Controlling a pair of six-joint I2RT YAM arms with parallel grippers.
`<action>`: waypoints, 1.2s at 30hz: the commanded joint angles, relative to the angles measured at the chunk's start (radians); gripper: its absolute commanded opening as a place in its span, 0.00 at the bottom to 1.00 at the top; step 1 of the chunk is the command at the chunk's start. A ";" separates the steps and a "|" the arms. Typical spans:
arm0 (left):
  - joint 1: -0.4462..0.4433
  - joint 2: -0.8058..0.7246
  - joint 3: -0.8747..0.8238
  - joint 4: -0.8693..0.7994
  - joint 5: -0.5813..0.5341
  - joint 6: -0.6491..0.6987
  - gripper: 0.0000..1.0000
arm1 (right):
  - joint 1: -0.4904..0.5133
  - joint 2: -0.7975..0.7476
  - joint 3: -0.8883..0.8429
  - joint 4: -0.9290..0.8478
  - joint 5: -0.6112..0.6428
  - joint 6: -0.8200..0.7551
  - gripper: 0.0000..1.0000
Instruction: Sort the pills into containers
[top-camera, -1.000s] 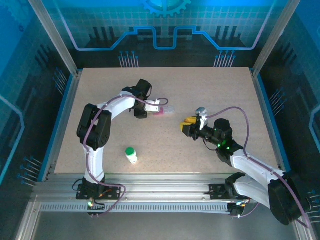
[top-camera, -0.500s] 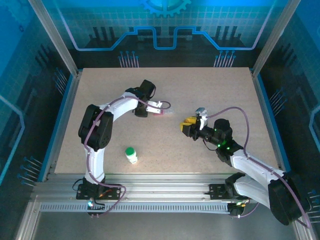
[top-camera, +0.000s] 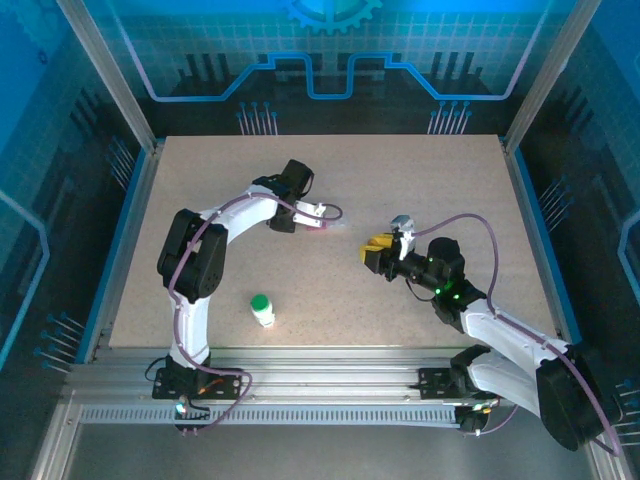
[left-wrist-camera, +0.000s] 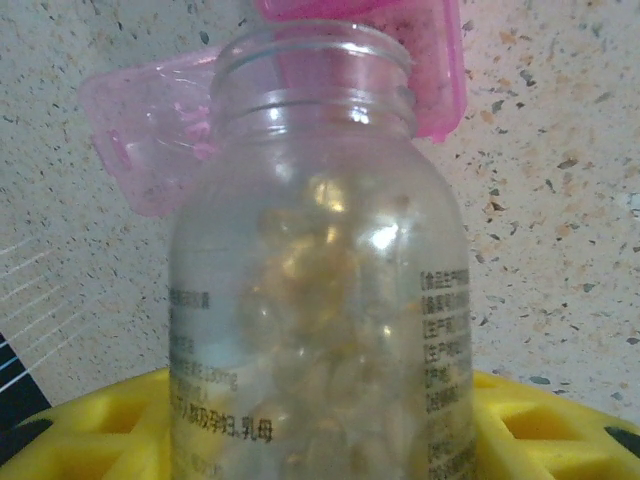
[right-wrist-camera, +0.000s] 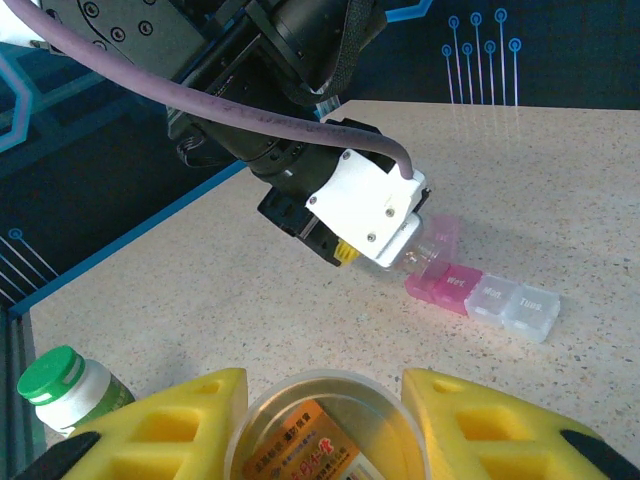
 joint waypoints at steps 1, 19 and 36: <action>-0.012 -0.017 -0.008 0.012 -0.016 0.024 0.00 | 0.012 0.001 0.010 0.031 -0.015 0.003 0.00; -0.007 -0.002 -0.017 0.003 -0.023 0.006 0.00 | 0.019 -0.001 0.016 0.020 -0.015 -0.002 0.00; -0.016 -0.058 -0.076 0.090 -0.077 0.081 0.00 | 0.024 0.005 0.016 0.020 -0.016 -0.006 0.00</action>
